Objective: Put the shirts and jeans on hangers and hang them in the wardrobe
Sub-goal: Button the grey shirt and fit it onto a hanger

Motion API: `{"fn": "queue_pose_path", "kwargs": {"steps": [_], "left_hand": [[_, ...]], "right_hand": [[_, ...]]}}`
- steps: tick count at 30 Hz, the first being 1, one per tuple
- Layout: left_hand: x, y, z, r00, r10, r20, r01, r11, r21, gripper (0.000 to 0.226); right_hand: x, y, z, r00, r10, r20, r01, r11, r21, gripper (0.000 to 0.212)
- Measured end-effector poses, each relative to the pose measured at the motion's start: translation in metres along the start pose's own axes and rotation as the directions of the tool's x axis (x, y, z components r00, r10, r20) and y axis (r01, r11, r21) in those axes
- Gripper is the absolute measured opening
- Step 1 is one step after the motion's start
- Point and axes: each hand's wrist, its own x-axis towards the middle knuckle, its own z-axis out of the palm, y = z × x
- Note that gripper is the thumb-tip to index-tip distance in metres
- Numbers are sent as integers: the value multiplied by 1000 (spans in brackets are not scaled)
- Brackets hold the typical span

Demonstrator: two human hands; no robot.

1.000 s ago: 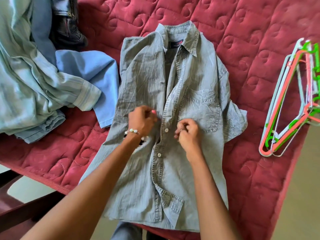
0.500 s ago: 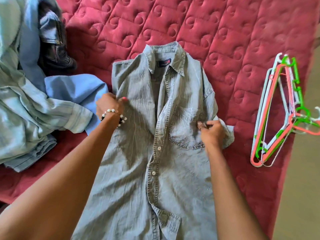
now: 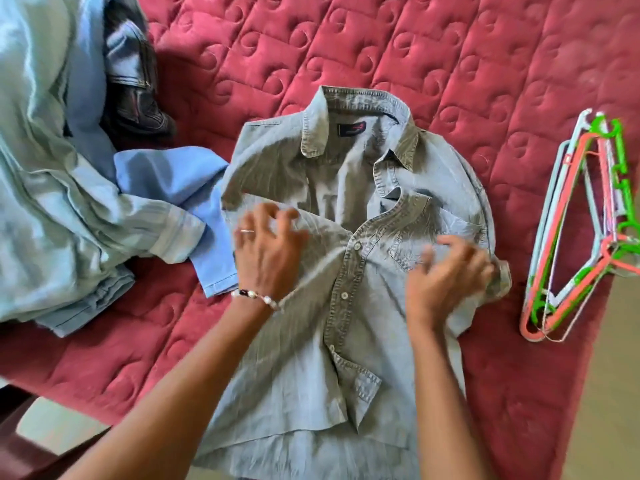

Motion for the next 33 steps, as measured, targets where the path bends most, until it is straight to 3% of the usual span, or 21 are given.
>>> {"fn": "queue_pose_path", "kwargs": {"steps": [2,4,6,13,16,19,20,21,22,24,26,27,29,31,32,33], "left_hand": [[-27,12,7,967,226,115,-230,973,22,30],[-56,11,16,926,272,263,-285,959,13,35],[-83,-2,23,893,244,377,-275,961,31,41],[-135,-42,18,855,138,500,-209,974,89,62],[-141,-45,17,902,53,429,-137,976,169,39],[-132,-49,14,944,112,311,-167,974,156,12],[-128,-50,11,941,164,297,-202,974,104,11],[-123,-52,7,921,231,313,-254,967,33,12],[-119,-52,0,879,296,374,-307,951,-34,13],[-114,-52,-18,705,327,630,-313,940,-138,15],[-111,-50,-31,451,162,878,-304,953,-19,23],[-112,-50,-35,348,61,936,-325,944,60,26],[-114,-52,-36,217,-62,974,-330,935,133,31],[-111,-48,-32,149,-109,983,-312,938,152,38],[-107,-42,-31,137,-120,983,-279,948,154,42],[-102,-37,-30,153,-109,982,-232,962,143,44]], "right_hand": [[-18,-5,7,963,-163,216,127,977,170,13],[-47,-8,15,825,-226,518,102,961,257,17],[-72,2,15,685,-229,692,67,965,252,23],[-132,77,-26,608,-232,759,344,939,11,57],[-138,79,-34,543,-251,801,446,895,-22,41],[-134,75,-34,506,-292,811,367,924,104,20],[-127,71,-37,467,-289,836,288,943,165,20],[-118,63,-43,382,-270,884,205,957,204,17],[-111,57,-49,263,-259,929,147,963,227,17],[-102,41,-65,-26,-189,982,143,971,191,31],[-102,32,-74,-313,-59,948,227,964,135,29],[-108,29,-76,-413,8,911,268,957,114,30],[-122,28,-79,-528,129,840,305,951,46,35],[-131,32,-76,-578,251,777,255,959,-121,33],[-131,33,-73,-580,280,765,194,959,-205,30],[-129,33,-68,-530,265,806,123,964,-237,26]]}}
